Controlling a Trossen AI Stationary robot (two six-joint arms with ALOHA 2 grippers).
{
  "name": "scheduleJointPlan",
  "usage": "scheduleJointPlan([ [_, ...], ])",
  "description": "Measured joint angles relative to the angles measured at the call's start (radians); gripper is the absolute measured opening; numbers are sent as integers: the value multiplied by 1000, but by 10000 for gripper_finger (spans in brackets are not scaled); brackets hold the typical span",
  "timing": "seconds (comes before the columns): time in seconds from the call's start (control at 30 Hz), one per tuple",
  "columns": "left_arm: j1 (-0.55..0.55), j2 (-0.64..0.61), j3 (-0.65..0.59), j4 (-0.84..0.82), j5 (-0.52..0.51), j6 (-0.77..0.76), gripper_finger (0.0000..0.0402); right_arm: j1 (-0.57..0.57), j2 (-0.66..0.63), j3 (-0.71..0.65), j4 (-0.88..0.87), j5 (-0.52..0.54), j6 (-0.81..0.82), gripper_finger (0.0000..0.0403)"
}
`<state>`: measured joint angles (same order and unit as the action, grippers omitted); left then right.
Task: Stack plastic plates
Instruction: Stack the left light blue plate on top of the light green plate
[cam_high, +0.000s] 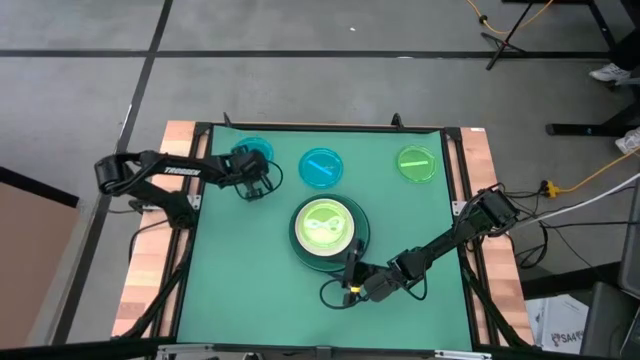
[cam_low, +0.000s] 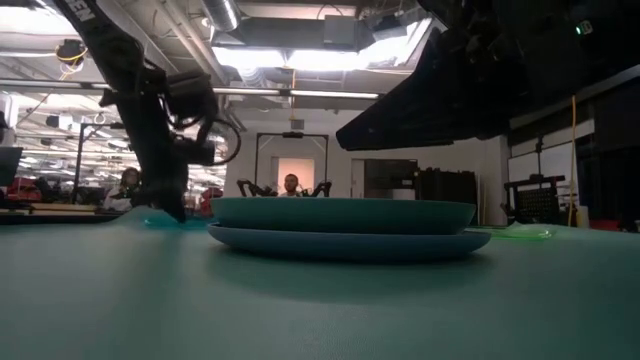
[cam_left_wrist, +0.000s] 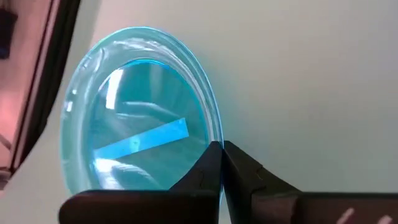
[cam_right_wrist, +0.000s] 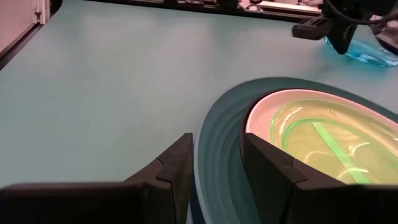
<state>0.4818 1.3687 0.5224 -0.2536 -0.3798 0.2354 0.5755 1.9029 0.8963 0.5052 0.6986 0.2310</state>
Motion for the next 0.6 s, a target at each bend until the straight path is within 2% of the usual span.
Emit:
scheduleJointPlan([
  [0.3,-144,-121,4,-64,-34,-68,0,12,0,0,4,125,0,135],
  [0.6,-331,-152,145,-244,-80,-156,0,84,-25,0,12,309,-70,135],
])
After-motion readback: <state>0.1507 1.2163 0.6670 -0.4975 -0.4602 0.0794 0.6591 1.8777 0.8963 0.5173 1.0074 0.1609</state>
